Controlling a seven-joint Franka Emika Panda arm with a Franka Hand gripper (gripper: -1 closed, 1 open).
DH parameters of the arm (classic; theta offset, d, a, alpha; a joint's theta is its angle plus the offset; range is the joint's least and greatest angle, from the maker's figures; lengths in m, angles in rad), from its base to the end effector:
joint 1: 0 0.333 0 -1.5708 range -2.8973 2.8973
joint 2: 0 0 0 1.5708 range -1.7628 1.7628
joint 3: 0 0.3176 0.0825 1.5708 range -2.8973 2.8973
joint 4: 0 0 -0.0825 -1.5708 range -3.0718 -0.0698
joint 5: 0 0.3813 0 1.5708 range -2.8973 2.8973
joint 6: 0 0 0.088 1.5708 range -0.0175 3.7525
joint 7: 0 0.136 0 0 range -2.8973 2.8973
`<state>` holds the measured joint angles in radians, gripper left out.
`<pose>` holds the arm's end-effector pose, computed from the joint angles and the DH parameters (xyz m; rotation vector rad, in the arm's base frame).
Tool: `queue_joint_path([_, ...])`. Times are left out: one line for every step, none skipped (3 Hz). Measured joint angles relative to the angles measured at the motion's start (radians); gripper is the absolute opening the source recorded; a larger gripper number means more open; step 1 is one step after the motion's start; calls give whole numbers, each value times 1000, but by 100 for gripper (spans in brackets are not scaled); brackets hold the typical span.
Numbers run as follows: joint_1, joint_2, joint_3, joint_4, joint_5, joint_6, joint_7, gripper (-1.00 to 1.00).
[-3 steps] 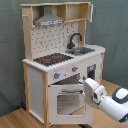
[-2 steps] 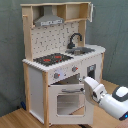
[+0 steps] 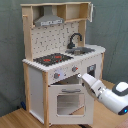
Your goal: Play with the kitchen
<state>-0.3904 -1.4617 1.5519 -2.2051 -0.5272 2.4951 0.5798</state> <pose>0.1659 0.5400 0.3553 1.1967 0.9301 1.4252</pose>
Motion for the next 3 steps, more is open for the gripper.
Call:
queue_joint_path([5,8,-32,-19,3,-2,-104,100])
queue_joint_path([16,16,-79,-44,11,-4,-220,100])
queue_joint_path([34,26,-139,-75,22,-9,-339,100])
